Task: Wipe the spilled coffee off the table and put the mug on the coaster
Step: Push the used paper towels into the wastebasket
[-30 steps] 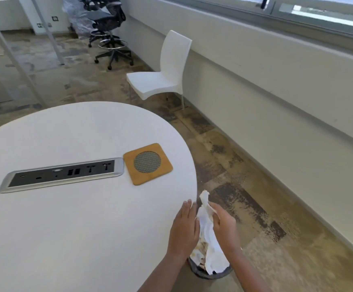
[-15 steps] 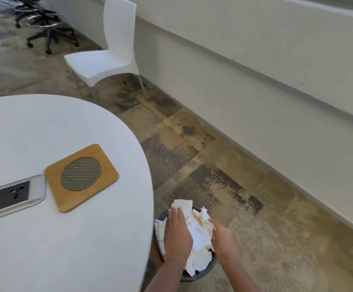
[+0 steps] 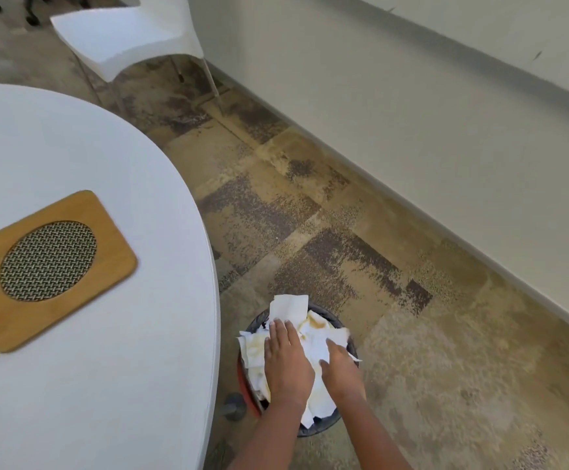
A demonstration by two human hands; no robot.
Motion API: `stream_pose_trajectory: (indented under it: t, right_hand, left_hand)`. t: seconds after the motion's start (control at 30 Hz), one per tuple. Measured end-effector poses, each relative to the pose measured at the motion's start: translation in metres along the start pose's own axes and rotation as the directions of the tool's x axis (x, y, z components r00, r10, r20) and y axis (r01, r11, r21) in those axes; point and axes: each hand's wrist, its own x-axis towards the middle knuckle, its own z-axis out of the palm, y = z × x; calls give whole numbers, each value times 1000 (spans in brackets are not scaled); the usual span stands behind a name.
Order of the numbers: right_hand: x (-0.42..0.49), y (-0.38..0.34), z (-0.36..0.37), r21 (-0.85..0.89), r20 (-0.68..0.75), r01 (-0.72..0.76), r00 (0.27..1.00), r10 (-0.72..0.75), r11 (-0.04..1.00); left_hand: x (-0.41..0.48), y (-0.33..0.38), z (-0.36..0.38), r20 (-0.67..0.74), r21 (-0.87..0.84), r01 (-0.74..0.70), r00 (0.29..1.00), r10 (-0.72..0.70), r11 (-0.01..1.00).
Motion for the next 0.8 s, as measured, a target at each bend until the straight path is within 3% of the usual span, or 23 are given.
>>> stream_pose_trajectory:
  t: [0.27, 0.4, 0.57, 0.73, 0.8]
  right_hand:
    - [-34, 6, -5, 116, 126, -54, 991, 39, 992]
    - [-56, -4, -18, 154, 108, -26, 994, 9, 988]
    - [-84, -31, -44, 215, -27, 76, 997, -72, 974]
    - [-108, -69, -80, 277, -197, 191, 971, -139, 942]
    - [-116, -87, -93, 312, -242, 238, 956, -165, 920]
  left_hand:
    - [-22, 3, -19, -24, -20, -20, 1000, 20, 1000]
    - [-39, 7, -41, -74, -57, -83, 994, 78, 995]
    - [-64, 9, -75, -138, -129, -184, 976, 166, 974]
    - [-91, -7, -118, -267, 103, -330, 900, 345, 938]
    - [-99, -18, -132, -259, -22, -353, 906, 336, 935]
